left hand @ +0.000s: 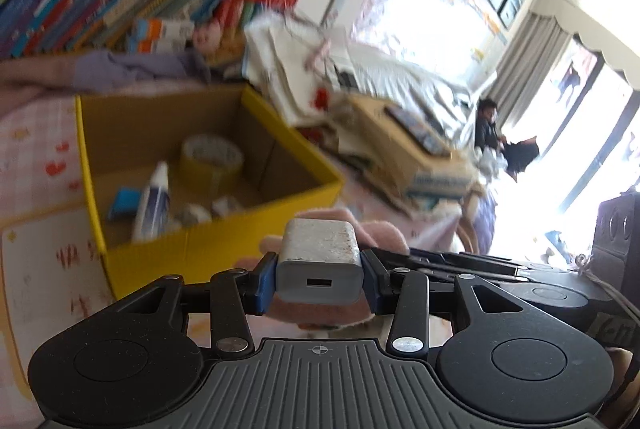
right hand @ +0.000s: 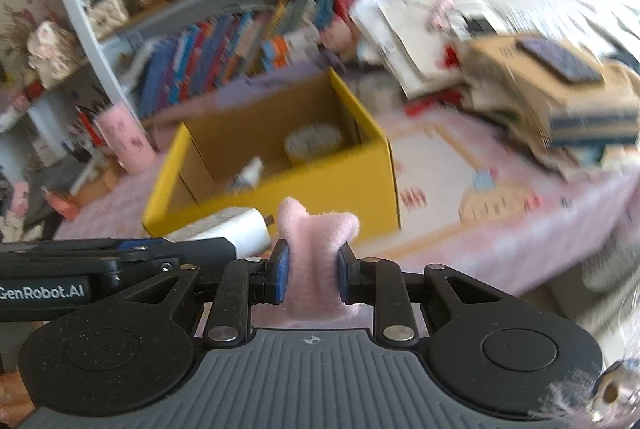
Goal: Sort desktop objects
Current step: 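Carry the power bank and glove with both grippers toward the yellow box, then lower the power bank into the box and open the left gripper while the right releases the glove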
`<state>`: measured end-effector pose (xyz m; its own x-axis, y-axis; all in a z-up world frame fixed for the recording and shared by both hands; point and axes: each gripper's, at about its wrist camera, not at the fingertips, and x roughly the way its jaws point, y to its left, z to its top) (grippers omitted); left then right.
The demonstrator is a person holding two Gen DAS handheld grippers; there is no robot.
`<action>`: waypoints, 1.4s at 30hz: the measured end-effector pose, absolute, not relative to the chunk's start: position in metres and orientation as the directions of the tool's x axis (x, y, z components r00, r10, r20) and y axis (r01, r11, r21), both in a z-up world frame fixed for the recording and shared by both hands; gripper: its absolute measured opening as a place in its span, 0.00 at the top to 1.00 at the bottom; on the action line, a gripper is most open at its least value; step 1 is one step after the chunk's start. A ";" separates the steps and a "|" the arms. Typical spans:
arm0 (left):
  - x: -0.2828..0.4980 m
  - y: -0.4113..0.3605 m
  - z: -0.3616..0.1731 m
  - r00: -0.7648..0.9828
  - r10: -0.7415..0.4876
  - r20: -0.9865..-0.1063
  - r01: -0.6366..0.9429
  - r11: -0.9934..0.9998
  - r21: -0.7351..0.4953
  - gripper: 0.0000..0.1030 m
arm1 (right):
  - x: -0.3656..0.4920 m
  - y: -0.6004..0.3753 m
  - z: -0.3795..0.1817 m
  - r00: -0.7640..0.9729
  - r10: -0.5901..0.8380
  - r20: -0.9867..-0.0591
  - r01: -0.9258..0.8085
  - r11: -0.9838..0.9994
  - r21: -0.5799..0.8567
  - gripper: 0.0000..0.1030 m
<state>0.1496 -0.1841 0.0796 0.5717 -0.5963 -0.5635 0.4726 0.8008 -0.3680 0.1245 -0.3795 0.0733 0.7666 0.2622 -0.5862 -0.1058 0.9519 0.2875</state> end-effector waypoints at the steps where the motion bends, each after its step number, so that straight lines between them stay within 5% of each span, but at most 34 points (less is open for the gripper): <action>1: 0.151 -0.185 0.084 0.593 -0.588 -0.550 0.465 0.808 -0.363 0.59 | 0.129 -0.381 0.079 0.777 0.274 -0.567 -0.124 0.949 0.288 0.79; 20: 0.206 -0.182 0.126 0.827 -0.370 -0.423 0.282 0.925 -0.256 0.59 | 0.245 -0.382 0.135 0.802 0.481 -0.354 -0.389 0.870 0.301 0.79; 33: 0.250 -0.188 0.058 0.761 -0.212 -0.613 0.190 0.977 -0.101 0.59 | 0.299 -0.359 0.055 0.670 0.432 -0.604 -0.375 0.899 0.228 0.78; 42: 0.258 -0.191 0.032 0.714 -0.162 -0.681 0.192 0.981 -0.033 0.59 | 0.306 -0.349 0.026 0.622 0.378 -0.686 -0.399 0.906 0.137 0.76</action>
<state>0.2576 -0.1914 0.0317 0.7145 -0.1624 -0.6806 0.1916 0.9809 -0.0328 0.3062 -0.3490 0.0261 0.6220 0.3781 -0.6857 -0.3994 0.9064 0.1374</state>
